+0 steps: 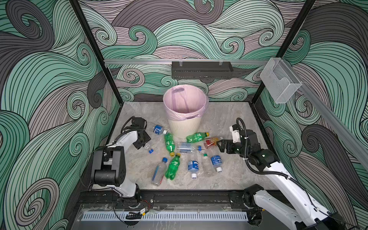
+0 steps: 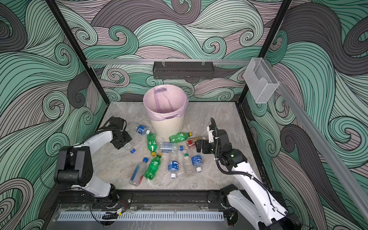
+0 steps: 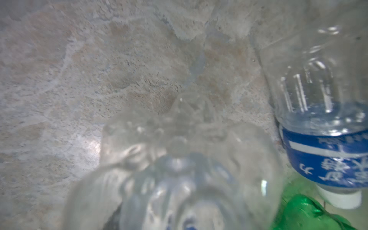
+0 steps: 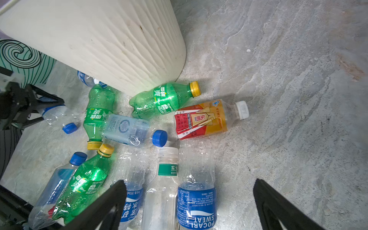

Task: Throw the plastic bottles in the bin
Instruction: 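Lift the bottle with left gripper, carry over bin and release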

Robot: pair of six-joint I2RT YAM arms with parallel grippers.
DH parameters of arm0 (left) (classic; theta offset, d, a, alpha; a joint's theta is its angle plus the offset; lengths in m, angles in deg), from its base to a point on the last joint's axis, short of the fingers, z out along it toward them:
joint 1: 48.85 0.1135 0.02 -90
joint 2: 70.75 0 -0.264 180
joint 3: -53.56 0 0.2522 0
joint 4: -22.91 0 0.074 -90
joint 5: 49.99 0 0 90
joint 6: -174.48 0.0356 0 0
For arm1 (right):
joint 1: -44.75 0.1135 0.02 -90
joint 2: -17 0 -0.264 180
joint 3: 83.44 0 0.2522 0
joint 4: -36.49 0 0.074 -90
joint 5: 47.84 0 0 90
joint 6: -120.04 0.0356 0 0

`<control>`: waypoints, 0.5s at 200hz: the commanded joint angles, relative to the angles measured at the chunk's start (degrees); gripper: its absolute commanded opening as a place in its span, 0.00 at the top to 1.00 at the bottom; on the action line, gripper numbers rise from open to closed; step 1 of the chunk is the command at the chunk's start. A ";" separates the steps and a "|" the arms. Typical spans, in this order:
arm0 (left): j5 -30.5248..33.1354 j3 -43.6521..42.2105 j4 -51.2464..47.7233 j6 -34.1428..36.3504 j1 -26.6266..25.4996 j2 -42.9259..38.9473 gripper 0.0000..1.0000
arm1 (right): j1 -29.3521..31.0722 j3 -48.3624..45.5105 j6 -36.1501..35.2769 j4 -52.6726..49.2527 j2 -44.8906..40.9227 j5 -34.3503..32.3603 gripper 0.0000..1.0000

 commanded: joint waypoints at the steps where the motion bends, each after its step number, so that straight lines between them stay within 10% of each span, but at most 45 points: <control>1: 1.12 0.26 -4.50 2.27 0.29 -4.51 0.42 | -0.43 -0.42 -0.42 -0.78 0.57 -3.85 0.01; 100: -9.34 1.11 -12.71 12.92 0.34 -23.24 0.43 | -0.86 -1.80 0.59 -1.11 3.08 -5.92 0.01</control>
